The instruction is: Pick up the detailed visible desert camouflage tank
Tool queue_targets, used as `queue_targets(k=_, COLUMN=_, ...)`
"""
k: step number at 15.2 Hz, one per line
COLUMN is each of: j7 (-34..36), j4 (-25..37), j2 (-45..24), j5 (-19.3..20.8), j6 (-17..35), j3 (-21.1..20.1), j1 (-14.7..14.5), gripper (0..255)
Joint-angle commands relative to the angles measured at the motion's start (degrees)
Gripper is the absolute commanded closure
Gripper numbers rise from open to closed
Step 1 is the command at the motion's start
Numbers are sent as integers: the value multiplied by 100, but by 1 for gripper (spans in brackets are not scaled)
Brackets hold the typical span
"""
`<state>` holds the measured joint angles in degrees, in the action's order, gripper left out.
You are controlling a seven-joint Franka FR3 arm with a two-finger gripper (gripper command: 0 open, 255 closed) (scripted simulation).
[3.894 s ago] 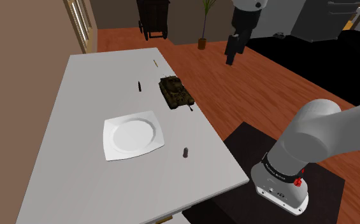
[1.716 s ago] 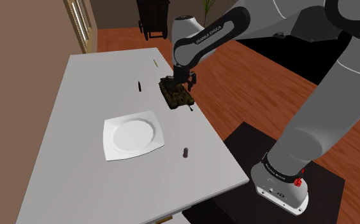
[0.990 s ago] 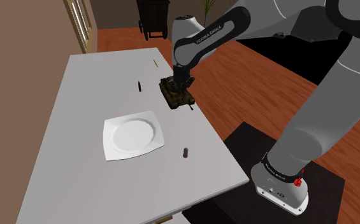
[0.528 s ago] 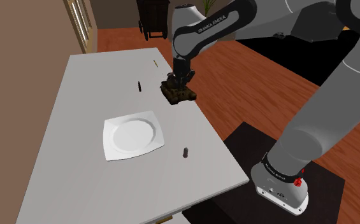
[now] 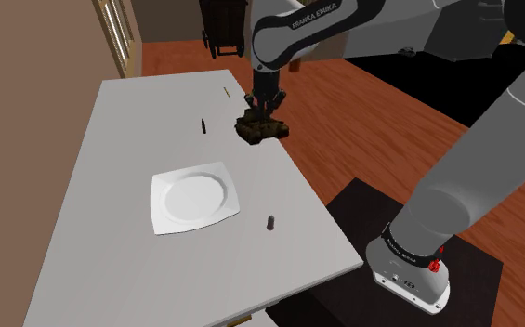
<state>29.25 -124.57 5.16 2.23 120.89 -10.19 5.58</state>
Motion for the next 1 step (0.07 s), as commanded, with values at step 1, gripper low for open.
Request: queue_targets(k=1, j7=-4, j4=31, j2=28, j5=-4, j6=-41, j3=0, j1=-1, gripper=255)
